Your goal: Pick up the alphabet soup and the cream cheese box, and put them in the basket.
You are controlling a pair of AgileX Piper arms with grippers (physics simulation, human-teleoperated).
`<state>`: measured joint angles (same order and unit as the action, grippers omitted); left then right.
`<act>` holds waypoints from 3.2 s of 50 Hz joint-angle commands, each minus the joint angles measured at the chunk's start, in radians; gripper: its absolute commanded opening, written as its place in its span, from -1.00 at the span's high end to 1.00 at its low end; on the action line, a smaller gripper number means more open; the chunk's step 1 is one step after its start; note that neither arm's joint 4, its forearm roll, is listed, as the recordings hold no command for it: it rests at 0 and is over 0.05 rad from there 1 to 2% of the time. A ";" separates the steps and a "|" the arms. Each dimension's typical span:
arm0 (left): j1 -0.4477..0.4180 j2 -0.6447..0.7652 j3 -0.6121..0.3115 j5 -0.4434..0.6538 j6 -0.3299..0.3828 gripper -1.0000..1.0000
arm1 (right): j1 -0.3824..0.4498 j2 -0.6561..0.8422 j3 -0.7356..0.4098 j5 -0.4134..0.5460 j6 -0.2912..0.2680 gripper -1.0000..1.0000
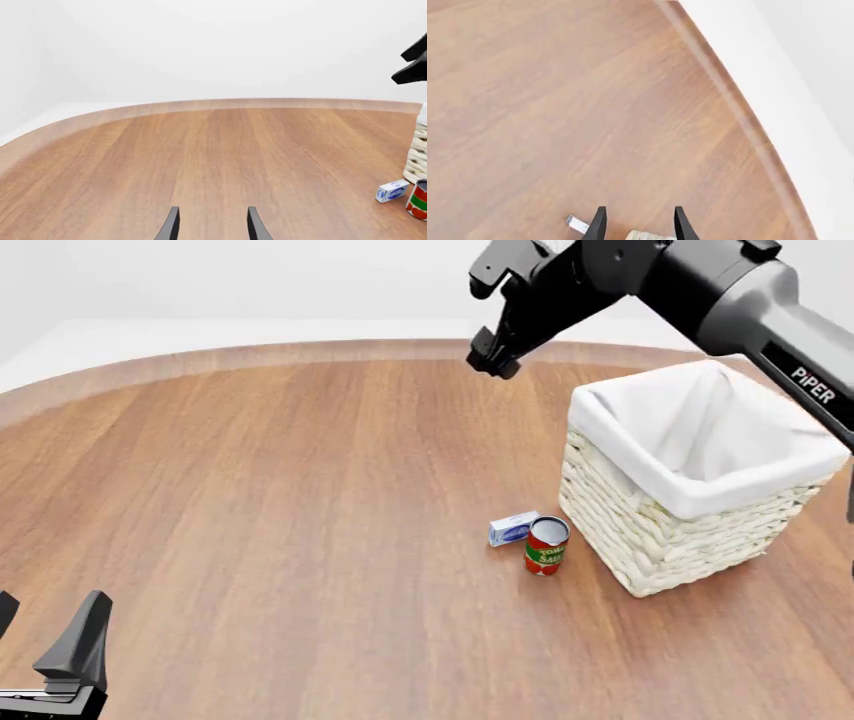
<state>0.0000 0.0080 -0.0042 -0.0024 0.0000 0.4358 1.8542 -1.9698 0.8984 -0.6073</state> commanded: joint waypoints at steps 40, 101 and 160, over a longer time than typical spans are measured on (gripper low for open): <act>0.000 0.000 0.000 0.000 0.000 -1.00 | 0.051 0.222 -0.124 0.177 -0.201 -1.00; 0.000 0.000 0.000 0.000 0.000 -1.00 | 0.113 0.161 0.278 -0.018 -0.414 -1.00; 0.000 0.000 0.000 0.000 0.000 -1.00 | 0.034 0.215 0.388 -0.094 -0.613 -1.00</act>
<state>0.0000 0.0080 -0.0042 -0.0024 0.0000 0.4815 2.0636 -1.6060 0.8226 -1.1918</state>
